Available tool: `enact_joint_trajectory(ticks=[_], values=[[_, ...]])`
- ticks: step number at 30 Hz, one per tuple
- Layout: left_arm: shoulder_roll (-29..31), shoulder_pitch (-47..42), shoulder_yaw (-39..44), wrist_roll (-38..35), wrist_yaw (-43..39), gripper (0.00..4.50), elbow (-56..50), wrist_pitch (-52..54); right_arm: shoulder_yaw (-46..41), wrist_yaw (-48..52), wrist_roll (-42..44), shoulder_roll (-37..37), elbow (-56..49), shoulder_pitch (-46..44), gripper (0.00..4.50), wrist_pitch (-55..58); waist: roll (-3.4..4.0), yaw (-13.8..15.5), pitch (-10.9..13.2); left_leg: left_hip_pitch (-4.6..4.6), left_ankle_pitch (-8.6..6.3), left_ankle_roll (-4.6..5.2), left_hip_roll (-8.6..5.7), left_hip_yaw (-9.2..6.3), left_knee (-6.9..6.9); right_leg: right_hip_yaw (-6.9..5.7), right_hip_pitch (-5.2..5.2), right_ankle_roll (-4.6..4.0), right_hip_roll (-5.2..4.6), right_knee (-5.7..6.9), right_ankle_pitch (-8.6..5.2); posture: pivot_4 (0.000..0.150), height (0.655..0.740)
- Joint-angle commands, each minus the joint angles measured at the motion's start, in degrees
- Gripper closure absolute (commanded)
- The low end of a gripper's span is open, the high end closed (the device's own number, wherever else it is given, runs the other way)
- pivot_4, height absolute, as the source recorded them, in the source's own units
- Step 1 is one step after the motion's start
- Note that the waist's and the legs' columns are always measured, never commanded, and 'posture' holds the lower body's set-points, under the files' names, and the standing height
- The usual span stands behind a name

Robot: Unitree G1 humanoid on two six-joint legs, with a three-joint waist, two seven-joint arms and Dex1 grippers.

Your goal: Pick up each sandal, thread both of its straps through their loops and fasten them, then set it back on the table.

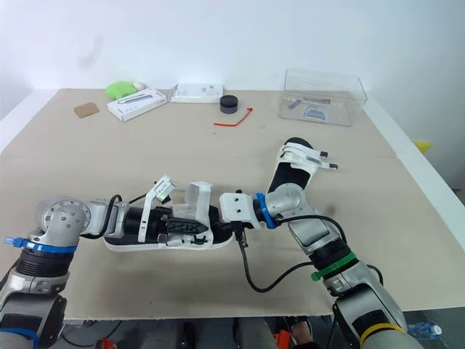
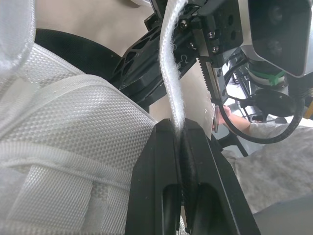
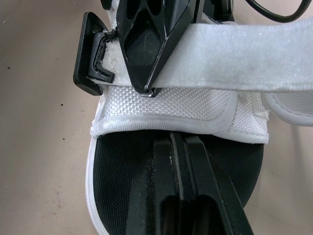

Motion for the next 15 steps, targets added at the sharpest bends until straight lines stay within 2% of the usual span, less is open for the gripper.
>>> enact_joint_trajectory(ticks=[1, 8, 15], values=[[1.97, 0.73, -2.70, 2.75, -3.39, 4.35, -1.59, -1.81, 0.92, 0.00, -2.37, -1.14, 1.49, 1.01, 4.50, 0.97, 0.00, 0.00, 0.00, 0.00, 0.00, 0.01, 0.00, 0.00, 0.00, 0.00, 0.00, 0.00, 0.00, 0.00, 0.00, 0.150, 0.7400], [7.77, 2.13, -6.87, 4.28, -14.94, 4.35, -8.16, -7.13, 1.09, 0.10, -2.47, -1.07, 1.54, 1.01, 4.50, 0.89, 0.01, -0.02, 0.01, -0.06, -0.01, 0.01, 0.01, 0.01, -0.09, 0.00, -0.10, -0.04, 0.01, -0.01, -0.05, 0.150, 0.7400], [9.83, 2.71, -10.06, 9.47, -17.04, 4.35, -7.66, -10.86, 0.93, 0.19, -2.52, -0.87, 2.27, 0.43, 4.50, 0.75, 0.01, -0.02, 0.01, -0.07, -0.05, 0.05, 0.05, 0.00, -0.16, -0.02, -0.13, 0.00, 0.03, -0.01, -0.09, 0.150, 0.7400]])
